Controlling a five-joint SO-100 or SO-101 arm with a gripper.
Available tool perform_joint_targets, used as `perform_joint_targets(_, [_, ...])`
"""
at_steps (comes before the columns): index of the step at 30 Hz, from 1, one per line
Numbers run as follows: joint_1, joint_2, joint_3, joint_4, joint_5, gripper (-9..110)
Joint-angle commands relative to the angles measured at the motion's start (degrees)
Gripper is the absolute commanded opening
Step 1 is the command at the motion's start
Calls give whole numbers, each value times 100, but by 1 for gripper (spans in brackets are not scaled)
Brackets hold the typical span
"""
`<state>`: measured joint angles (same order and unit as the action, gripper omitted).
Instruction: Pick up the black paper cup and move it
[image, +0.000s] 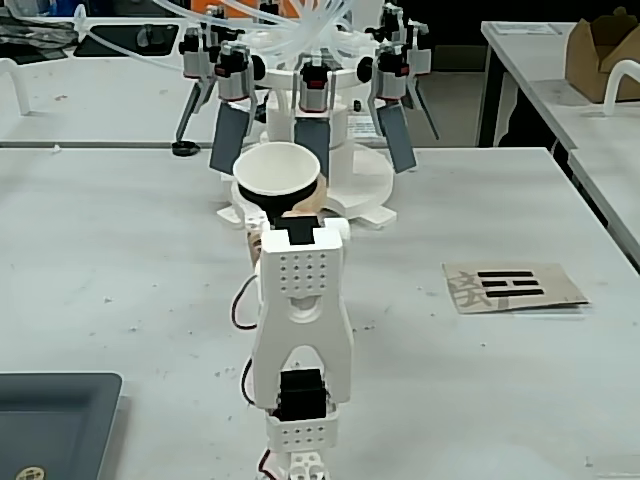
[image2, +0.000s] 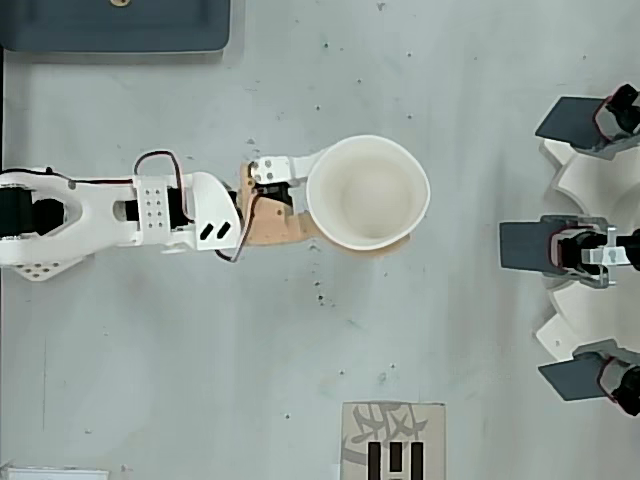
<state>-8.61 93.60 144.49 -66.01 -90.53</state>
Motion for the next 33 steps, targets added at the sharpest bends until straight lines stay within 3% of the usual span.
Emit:
perform_joint_targets(1, [185,167,-167,-70,26,8])
perform_joint_targets(33, [554,-1898,-2364,123,114,8])
